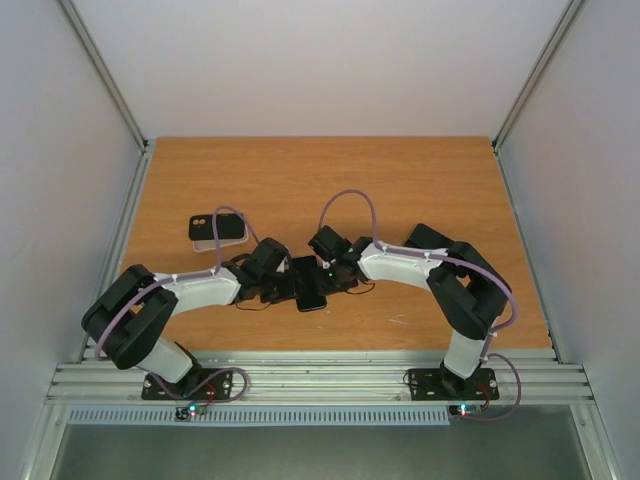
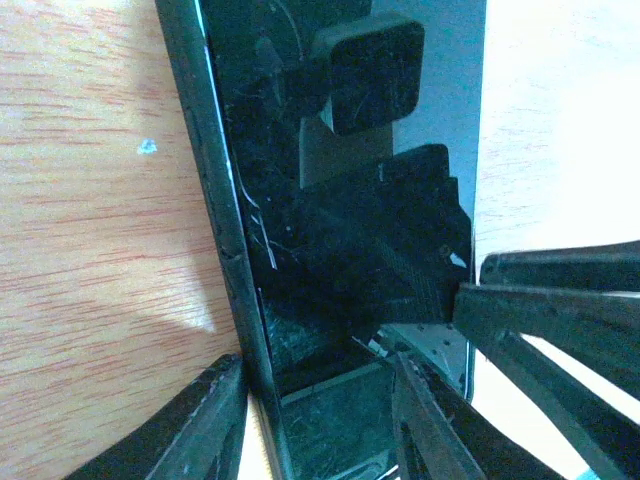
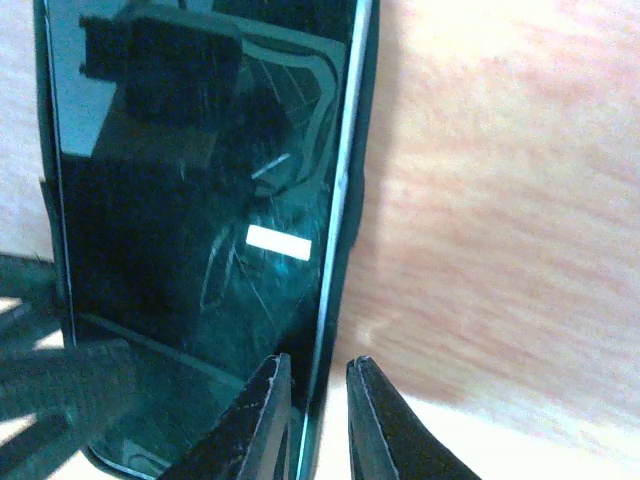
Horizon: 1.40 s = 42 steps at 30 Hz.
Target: Put the phone into the phone case
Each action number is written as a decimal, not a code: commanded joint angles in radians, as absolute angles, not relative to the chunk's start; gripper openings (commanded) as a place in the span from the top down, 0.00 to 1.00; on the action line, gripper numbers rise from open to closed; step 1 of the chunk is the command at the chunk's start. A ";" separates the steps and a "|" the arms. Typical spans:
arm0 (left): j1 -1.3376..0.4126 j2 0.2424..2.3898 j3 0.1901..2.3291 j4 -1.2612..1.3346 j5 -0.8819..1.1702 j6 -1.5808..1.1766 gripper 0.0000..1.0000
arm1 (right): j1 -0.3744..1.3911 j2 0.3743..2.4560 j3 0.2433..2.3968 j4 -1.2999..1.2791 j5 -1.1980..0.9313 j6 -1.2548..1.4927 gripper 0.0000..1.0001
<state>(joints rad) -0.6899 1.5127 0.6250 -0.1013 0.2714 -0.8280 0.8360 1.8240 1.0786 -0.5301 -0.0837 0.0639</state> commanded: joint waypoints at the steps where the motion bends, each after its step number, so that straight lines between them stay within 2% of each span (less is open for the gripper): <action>1: -0.698 1.568 0.609 -0.172 0.239 -0.800 0.58 | 0.857 1.891 0.919 -0.732 -0.058 0.039 0.81; 14: -0.748 1.554 0.592 -0.176 0.214 -0.819 0.58 | 0.921 1.884 0.876 -0.745 -0.101 0.066 0.82; 23: -0.748 1.570 0.581 -0.178 0.184 -0.817 0.59 | 0.928 1.844 0.823 -0.762 -0.056 0.093 0.81; 31: -0.743 1.573 0.579 -0.178 0.173 -0.819 0.59 | 0.927 1.908 0.855 -0.750 -0.025 0.099 0.86; 34: -0.708 1.527 0.572 -0.175 0.190 -0.816 0.56 | 0.927 1.834 0.855 -0.683 -0.078 0.075 0.86; 39: -0.655 1.480 0.640 -0.227 0.228 -0.766 0.49 | 0.885 1.685 0.927 -0.674 -0.101 -0.003 0.77; 42: -0.620 1.481 0.681 -0.240 0.255 -0.749 0.48 | 0.834 1.636 0.976 -0.672 -0.167 -0.065 0.72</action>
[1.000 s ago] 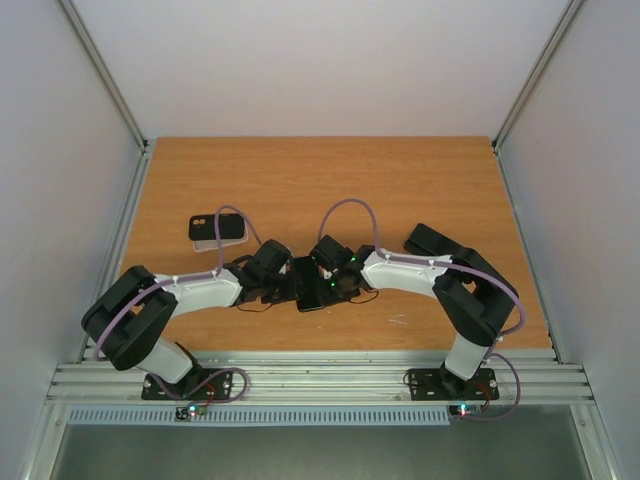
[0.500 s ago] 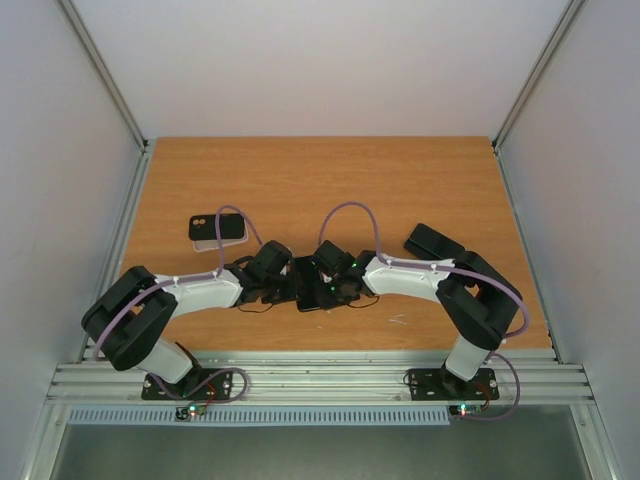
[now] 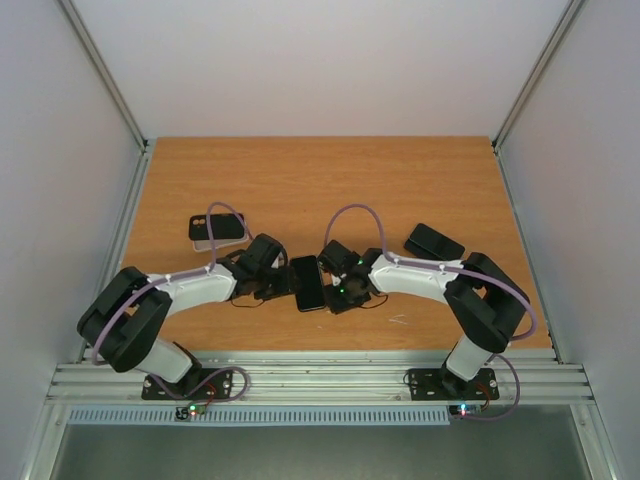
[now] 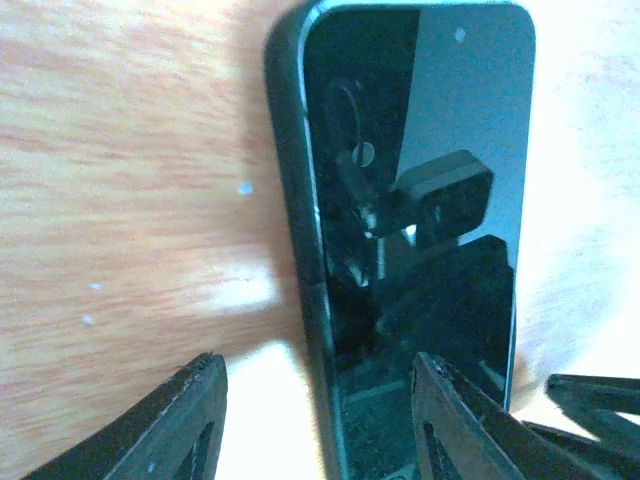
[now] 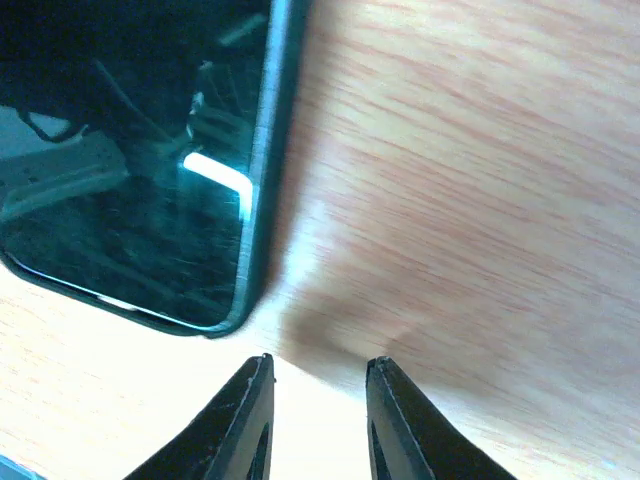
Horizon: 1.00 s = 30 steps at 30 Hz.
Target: Put the phone into the phone case
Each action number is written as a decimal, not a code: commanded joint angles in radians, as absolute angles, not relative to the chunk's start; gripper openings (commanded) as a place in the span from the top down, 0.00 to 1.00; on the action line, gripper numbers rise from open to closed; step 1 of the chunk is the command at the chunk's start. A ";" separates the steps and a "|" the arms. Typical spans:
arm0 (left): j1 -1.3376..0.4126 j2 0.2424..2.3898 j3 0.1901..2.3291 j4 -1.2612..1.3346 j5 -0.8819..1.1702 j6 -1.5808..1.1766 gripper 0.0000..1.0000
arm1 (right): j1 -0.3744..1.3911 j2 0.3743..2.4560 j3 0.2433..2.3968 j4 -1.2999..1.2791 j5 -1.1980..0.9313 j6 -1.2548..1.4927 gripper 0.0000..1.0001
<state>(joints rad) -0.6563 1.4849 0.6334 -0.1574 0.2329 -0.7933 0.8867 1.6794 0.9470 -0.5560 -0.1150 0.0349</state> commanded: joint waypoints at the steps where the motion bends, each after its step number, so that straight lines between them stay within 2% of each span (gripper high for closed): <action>1: -0.610 1.483 0.697 -0.247 0.256 -0.742 0.47 | 0.816 1.628 0.999 -0.671 -0.187 -0.079 0.72; 9: -0.550 1.565 0.783 -0.267 0.302 -0.701 0.48 | 0.658 1.724 1.158 -0.675 -0.329 -0.163 0.72; 20: -0.542 1.673 0.867 -0.298 0.320 -0.668 0.52 | 0.592 1.947 1.363 -0.662 -0.467 -0.187 0.72; 26: -0.541 1.699 0.877 -0.307 0.318 -0.661 0.56 | 0.569 2.031 1.400 -0.649 -0.505 -0.190 0.77; 30: -0.541 1.718 0.884 -0.318 0.316 -0.654 0.59 | 0.559 2.073 1.411 -0.650 -0.513 -0.198 0.84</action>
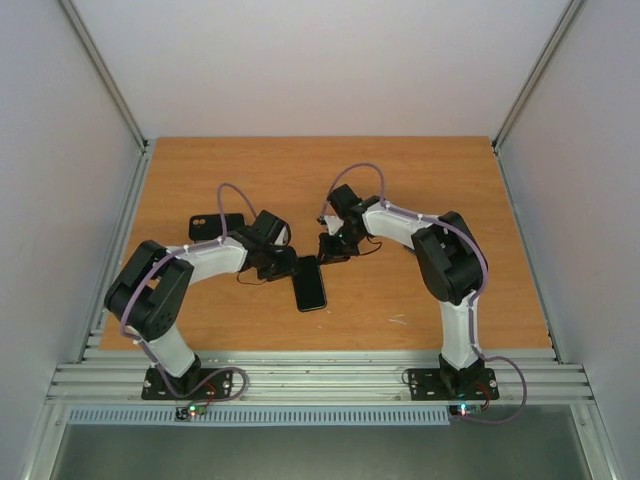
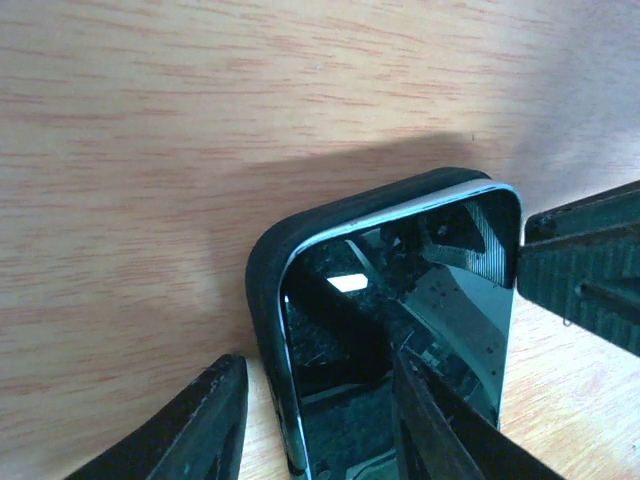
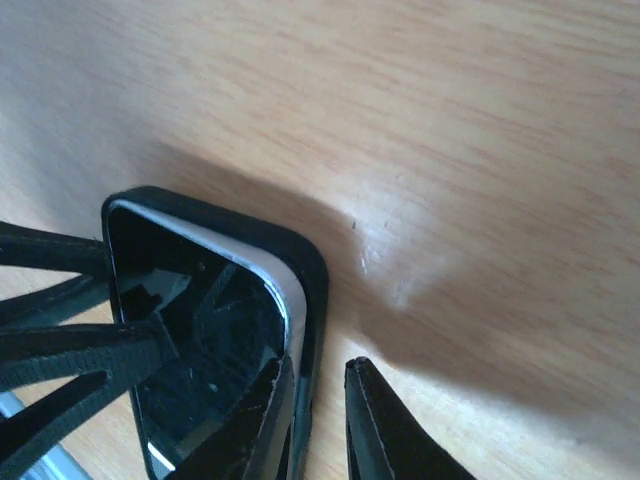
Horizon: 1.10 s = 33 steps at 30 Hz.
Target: Put the phone into the phone case
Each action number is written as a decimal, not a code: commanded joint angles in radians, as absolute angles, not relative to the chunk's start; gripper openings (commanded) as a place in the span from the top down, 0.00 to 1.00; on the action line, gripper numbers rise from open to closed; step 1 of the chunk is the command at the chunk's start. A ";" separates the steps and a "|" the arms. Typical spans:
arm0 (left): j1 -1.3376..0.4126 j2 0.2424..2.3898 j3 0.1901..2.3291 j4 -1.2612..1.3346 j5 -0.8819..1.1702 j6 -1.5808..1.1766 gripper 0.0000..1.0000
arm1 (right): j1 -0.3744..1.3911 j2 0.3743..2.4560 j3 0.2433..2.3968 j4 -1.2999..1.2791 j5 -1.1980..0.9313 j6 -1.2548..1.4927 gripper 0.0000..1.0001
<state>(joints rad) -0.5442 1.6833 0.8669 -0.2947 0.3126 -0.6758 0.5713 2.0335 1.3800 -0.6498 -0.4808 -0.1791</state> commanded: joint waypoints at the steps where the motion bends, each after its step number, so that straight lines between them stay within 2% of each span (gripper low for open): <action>1: -0.541 1.724 0.886 -0.322 0.317 -0.652 0.59 | 0.560 2.088 1.418 -0.659 -0.506 -0.199 0.86; 5: -0.541 1.732 0.884 -0.321 0.318 -0.652 0.60 | 0.561 2.147 1.450 -0.727 -0.460 -0.186 0.91; 9: -0.541 1.737 0.896 -0.347 0.293 -0.651 0.61 | 0.575 2.205 1.475 -0.792 -0.389 -0.186 0.92; 13: -0.541 1.750 0.909 -0.397 0.247 -0.634 0.61 | 0.579 2.200 1.436 -0.746 -0.408 -0.175 0.91; 18: -0.541 1.759 0.901 -0.418 0.231 -0.617 0.61 | 0.565 2.070 1.365 -0.676 -0.433 -0.179 0.81; 24: -0.541 1.746 0.910 -0.421 0.232 -0.614 0.61 | 0.554 1.965 1.324 -0.638 -0.517 -0.183 0.76; 33: -0.541 1.738 0.907 -0.424 0.234 -0.610 0.61 | 0.551 1.973 1.336 -0.573 -0.598 -0.154 0.70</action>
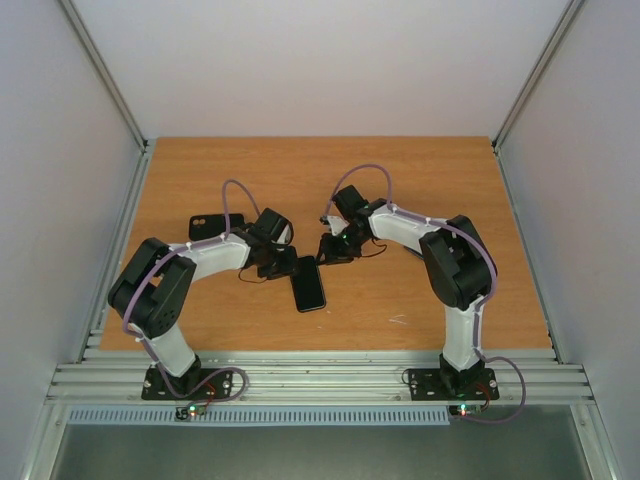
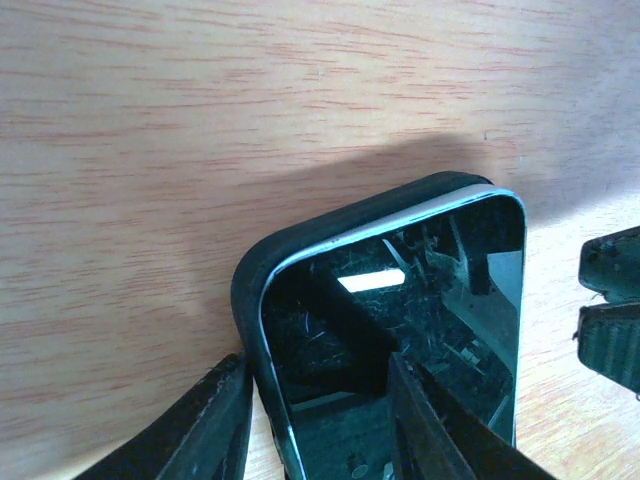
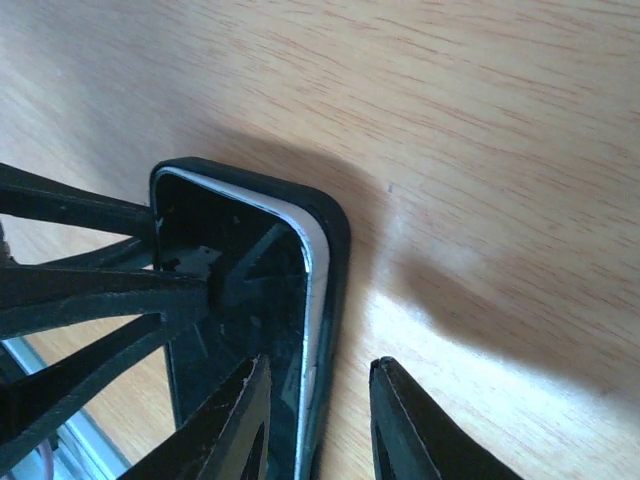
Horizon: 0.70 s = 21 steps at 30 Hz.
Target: Put the phone into the phone case
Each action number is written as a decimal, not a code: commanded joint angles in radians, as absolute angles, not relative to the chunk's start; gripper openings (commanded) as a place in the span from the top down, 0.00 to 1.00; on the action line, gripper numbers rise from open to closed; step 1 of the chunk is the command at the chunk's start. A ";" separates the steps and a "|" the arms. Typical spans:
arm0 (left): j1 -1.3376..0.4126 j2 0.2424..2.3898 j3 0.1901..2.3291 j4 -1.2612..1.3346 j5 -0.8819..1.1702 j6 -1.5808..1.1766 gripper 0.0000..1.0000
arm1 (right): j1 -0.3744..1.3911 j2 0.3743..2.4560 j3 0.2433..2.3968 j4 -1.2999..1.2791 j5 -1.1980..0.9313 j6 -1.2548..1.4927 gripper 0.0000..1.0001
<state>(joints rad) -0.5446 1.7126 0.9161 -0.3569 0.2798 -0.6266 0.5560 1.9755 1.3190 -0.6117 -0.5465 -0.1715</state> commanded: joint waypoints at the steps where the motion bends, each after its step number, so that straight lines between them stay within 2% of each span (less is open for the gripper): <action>1: -0.541 1.737 0.907 -0.422 0.236 -0.611 0.61 | 0.552 1.981 1.341 -0.571 -0.603 -0.151 0.70; 7: -0.541 1.735 0.898 -0.417 0.237 -0.614 0.60 | 0.551 2.048 1.373 -0.559 -0.616 -0.140 0.72; 13: -0.541 1.750 0.899 -0.406 0.244 -0.618 0.61 | 0.552 2.111 1.418 -0.579 -0.597 -0.140 0.81; 21: -0.541 1.758 0.888 -0.393 0.239 -0.630 0.60 | 0.584 2.265 1.507 -0.752 -0.381 -0.171 0.87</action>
